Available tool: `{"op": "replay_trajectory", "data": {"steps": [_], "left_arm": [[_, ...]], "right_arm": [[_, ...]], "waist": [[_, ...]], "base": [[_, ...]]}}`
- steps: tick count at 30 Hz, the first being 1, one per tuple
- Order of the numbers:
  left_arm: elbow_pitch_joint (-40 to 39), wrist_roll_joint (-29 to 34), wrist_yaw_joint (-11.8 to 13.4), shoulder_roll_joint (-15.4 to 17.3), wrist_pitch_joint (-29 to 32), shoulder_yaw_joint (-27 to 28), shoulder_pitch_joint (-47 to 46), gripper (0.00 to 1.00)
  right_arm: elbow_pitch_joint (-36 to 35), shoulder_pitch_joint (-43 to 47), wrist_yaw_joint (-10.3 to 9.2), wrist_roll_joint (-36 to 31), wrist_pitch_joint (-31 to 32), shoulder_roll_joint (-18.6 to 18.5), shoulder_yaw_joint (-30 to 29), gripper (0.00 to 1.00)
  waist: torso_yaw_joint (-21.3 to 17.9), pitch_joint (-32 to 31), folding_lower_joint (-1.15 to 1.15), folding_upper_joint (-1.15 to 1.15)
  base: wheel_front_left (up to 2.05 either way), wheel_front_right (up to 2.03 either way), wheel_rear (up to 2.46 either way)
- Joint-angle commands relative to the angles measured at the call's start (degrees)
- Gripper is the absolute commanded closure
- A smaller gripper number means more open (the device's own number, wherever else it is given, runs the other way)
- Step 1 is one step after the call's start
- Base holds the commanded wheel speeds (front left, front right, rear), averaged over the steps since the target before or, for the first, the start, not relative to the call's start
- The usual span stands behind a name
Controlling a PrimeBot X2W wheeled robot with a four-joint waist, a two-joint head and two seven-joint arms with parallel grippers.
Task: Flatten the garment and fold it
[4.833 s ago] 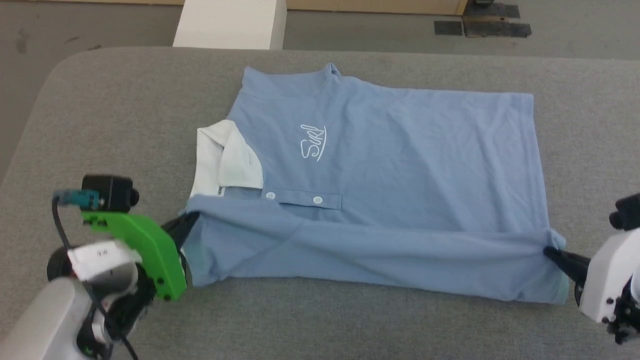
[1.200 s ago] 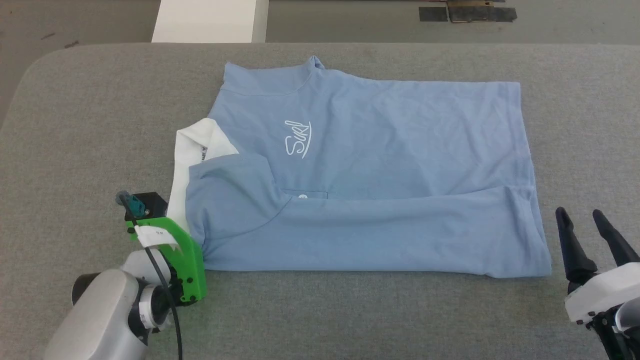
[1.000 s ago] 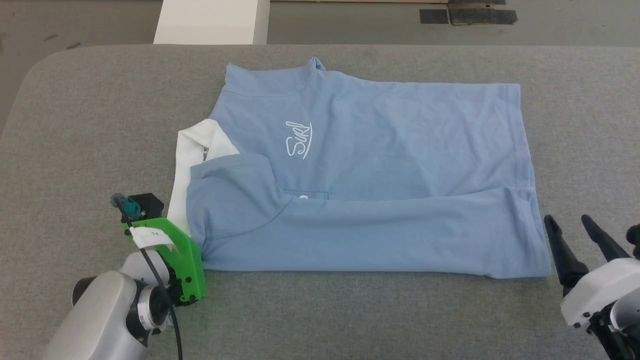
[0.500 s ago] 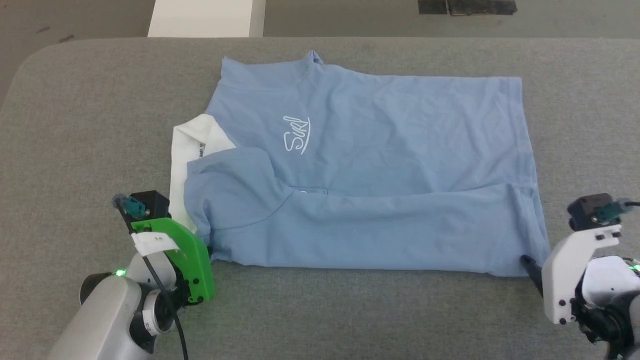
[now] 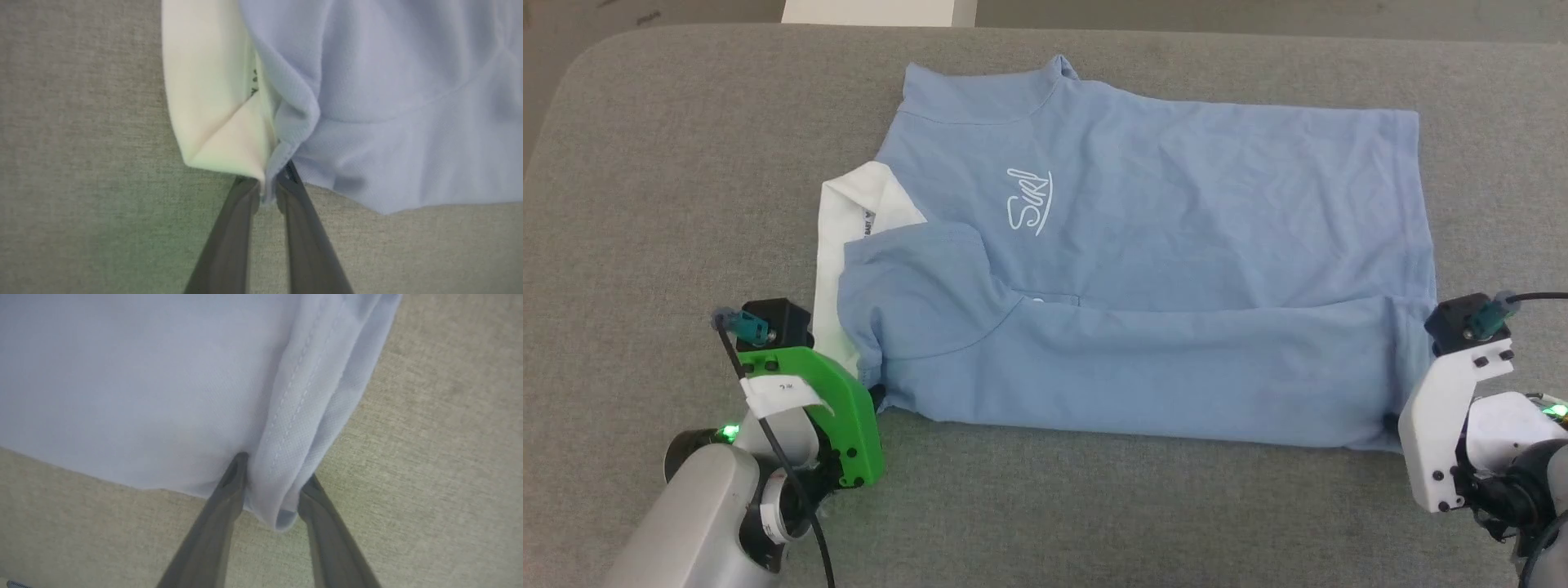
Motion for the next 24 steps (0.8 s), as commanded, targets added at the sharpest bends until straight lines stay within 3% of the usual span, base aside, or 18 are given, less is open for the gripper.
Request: {"op": "replay_trajectory", "data": {"steps": [1, 11, 18, 24], "left_arm": [[0.6, -0.5, 0.4, -0.4, -0.4, 0.1, 0.1, 1.00], [-1.1, -3.5, 0.8, -0.6, -3.8, 4.4, 2.2, 1.00], [-6.2, -5.0, 2.9, 1.2, -3.8, 7.1, 7.4, 1.00], [-9.2, -5.4, 5.3, 2.2, -2.2, 7.0, 13.7, 1.00]], "right_arm": [[2.2, 0.7, -0.09, 0.5, -0.2, 0.2, 0.1, 1.00], [-0.6, 0.1, -0.09, 2.7, -4.8, -0.9, -5.5, 1.00], [-3.7, 4.8, -0.09, 4.7, -3.1, -2.4, -7.4, 1.00], [-3.7, 9.6, -0.09, 5.7, -2.0, -1.5, -7.5, 1.00]], "waist": [[-0.1, -0.1, 0.00, 0.00], [-0.9, -4.5, 0.00, 0.00], [-1.2, -8.7, 0.00, 0.00], [-1.2, -9.5, 0.00, 0.00]], "base": [[0.00, 0.00, 0.00], [0.00, 0.00, 0.00], [0.00, 0.00, 0.00], [0.00, 0.00, 0.00]]}}
